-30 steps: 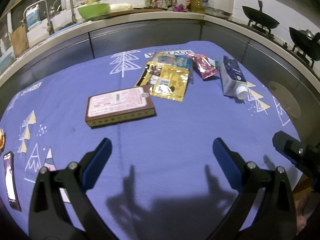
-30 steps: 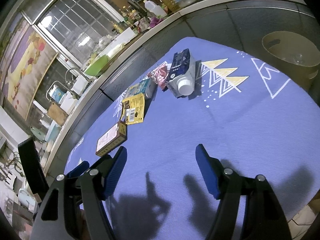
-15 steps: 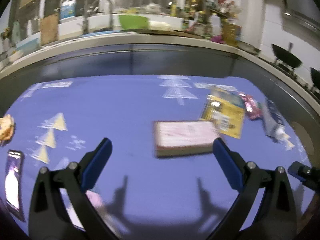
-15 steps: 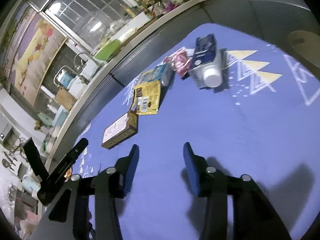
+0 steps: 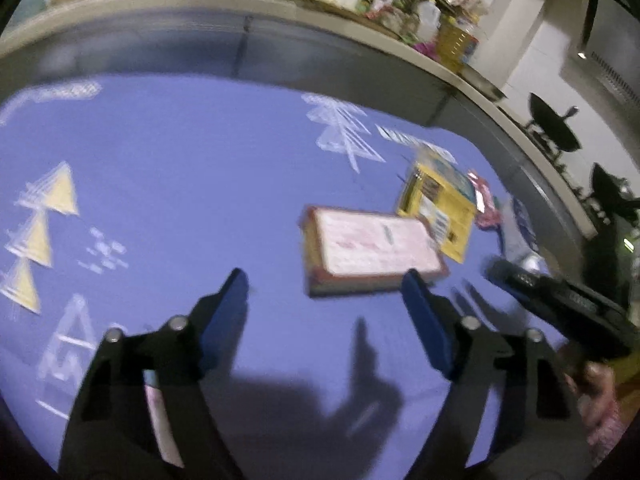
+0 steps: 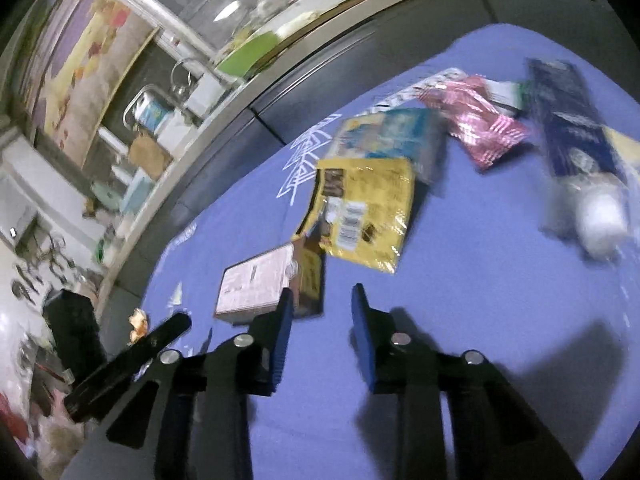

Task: Collect trash
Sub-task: 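Move the left gripper to the pink-white box while the right approaches the yellow packet, then grasp the pink-white box with the left gripper while the right grasps the yellow packet, then drop the box and yellow packet into the beige bin from both grippers, then bring both grippers back over the table toward the remaining items, then move the right gripper to the pink wrapper and green-white packet, then grasp the pink wrapper and green-white packet with the right gripper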

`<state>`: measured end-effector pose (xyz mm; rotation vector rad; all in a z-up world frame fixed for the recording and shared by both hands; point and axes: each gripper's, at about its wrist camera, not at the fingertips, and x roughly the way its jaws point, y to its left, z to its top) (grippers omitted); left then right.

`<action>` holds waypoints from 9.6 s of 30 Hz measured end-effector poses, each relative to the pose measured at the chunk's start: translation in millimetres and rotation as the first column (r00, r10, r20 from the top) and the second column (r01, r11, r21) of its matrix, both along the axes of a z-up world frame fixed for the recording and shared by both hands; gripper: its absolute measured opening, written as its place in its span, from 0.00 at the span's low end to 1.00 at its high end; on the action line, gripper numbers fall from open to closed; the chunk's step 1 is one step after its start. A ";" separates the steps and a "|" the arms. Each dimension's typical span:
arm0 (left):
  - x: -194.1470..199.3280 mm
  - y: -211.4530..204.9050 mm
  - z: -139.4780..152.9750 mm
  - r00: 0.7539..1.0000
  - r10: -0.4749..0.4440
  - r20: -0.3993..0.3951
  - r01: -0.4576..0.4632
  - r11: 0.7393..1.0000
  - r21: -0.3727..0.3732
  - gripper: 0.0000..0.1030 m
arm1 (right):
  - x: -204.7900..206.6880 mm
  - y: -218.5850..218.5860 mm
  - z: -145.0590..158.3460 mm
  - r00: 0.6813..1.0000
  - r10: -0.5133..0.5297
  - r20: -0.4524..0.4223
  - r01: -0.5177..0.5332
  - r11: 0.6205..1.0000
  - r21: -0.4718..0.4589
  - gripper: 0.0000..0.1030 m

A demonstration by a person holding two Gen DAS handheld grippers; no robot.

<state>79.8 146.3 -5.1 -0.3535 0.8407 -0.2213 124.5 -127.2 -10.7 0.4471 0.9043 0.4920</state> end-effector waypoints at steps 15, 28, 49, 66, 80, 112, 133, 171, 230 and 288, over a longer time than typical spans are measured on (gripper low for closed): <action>17.1 13.9 -21.8 0.993 0.039 -0.114 -0.060 0.980 -0.189 0.69 | -24.7 53.6 11.5 0.954 0.279 0.107 -0.267 0.957 -0.111 0.20; 19.8 14.5 -13.2 0.990 0.074 -0.117 -0.094 0.981 -0.172 0.73 | -5.0 92.9 -9.2 0.909 0.413 0.050 -0.406 0.907 -0.116 0.20; 11.3 -33.4 -14.4 0.997 0.075 -0.017 -0.069 0.973 0.220 0.57 | 40.5 -43.9 -11.0 0.999 0.016 0.034 -0.013 0.997 -0.082 0.25; -7.0 -53.2 7.5 0.999 0.015 0.039 -0.021 0.986 0.165 0.55 | -1.9 -29.0 18.9 0.975 0.150 0.164 -0.157 0.987 0.030 0.00; 13.1 -312.3 74.1 0.842 -0.533 0.080 0.536 0.844 -0.017 0.56 | -131.2 -288.4 59.9 0.852 -0.410 0.327 0.380 0.912 0.155 0.00; 59.8 -484.2 42.0 0.797 -0.603 0.026 0.601 0.797 0.063 0.82 | -96.7 -416.2 -10.1 0.710 -0.699 0.081 0.684 0.713 0.153 0.48; -31.2 -242.0 68.0 0.946 -0.285 0.154 0.226 0.921 0.316 0.82 | -151.4 -208.4 51.0 0.844 -0.508 0.173 0.484 0.860 0.162 0.51; -19.5 -121.6 -1.6 0.998 -0.049 -0.047 0.060 0.959 0.277 0.88 | -112.3 -88.9 -22.2 0.948 -0.248 -0.197 0.265 0.962 0.060 0.51; -3.1 -44.3 -9.8 0.997 0.037 -0.071 -0.035 0.999 0.026 0.94 | 208.8 -64.8 10.2 0.945 0.048 -0.325 -0.136 0.958 -0.253 0.48; 27.6 -65.4 -17.8 0.988 -0.130 -0.080 0.118 0.983 -0.137 0.06 | 52.0 19.1 -4.3 0.914 0.360 -0.187 -0.384 0.916 -0.114 0.06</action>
